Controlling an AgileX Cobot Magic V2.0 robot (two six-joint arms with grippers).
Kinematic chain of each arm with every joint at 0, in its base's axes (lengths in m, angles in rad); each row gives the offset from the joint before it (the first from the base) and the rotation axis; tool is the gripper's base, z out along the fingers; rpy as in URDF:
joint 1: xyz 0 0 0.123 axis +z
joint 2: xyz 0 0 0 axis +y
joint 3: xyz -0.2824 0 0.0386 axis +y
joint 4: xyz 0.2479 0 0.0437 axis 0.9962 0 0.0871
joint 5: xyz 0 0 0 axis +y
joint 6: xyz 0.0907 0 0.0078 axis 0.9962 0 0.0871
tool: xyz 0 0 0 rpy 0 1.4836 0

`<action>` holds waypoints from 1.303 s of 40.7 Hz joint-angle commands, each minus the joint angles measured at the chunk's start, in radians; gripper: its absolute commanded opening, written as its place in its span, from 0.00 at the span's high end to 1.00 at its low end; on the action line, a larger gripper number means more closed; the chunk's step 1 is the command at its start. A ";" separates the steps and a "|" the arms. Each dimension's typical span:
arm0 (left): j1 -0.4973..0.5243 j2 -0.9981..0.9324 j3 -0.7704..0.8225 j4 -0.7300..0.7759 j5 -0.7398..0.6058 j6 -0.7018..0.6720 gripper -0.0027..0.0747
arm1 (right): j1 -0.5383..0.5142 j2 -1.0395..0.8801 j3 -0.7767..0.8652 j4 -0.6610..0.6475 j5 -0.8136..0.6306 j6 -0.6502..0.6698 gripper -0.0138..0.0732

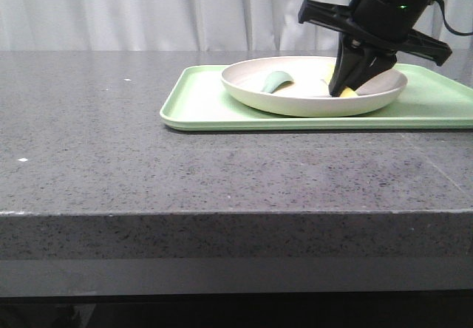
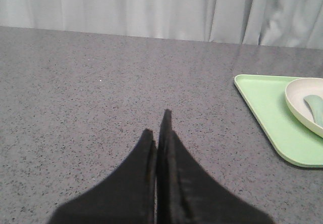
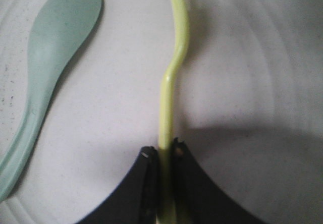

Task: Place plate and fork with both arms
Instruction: 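Lift the fork out of the plate and set it on the tray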

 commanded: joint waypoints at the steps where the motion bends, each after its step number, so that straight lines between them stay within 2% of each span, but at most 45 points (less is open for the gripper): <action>1: 0.003 0.008 -0.025 -0.001 -0.075 -0.006 0.99 | -0.004 -0.067 -0.031 0.006 -0.041 -0.003 0.86; 10: 0.003 0.008 -0.025 -0.001 -0.075 -0.006 0.99 | -0.030 -0.154 -0.031 0.004 -0.074 -0.005 0.86; 18: 0.003 0.008 -0.025 -0.001 -0.075 -0.006 0.99 | -0.136 -0.204 -0.031 -0.029 -0.044 -0.091 0.86; 26: 0.003 0.008 -0.025 -0.001 -0.075 -0.006 0.99 | -0.226 -0.171 -0.030 -0.116 0.002 -0.106 0.86; 36: 0.003 0.008 -0.025 -0.001 -0.075 -0.006 0.99 | -0.232 -0.093 -0.030 -0.139 0.004 -0.155 0.86; 42: 0.003 0.008 -0.025 -0.001 -0.075 -0.006 0.99 | -0.232 -0.073 -0.030 -0.139 0.002 -0.155 0.73; 49: 0.003 0.008 -0.025 -0.001 -0.075 -0.006 0.99 | -0.232 -0.091 -0.030 -0.139 0.004 -0.155 0.48; 53: 0.003 0.008 -0.025 -0.001 -0.075 -0.006 0.99 | -0.232 -0.127 -0.031 -0.139 0.026 -0.156 0.44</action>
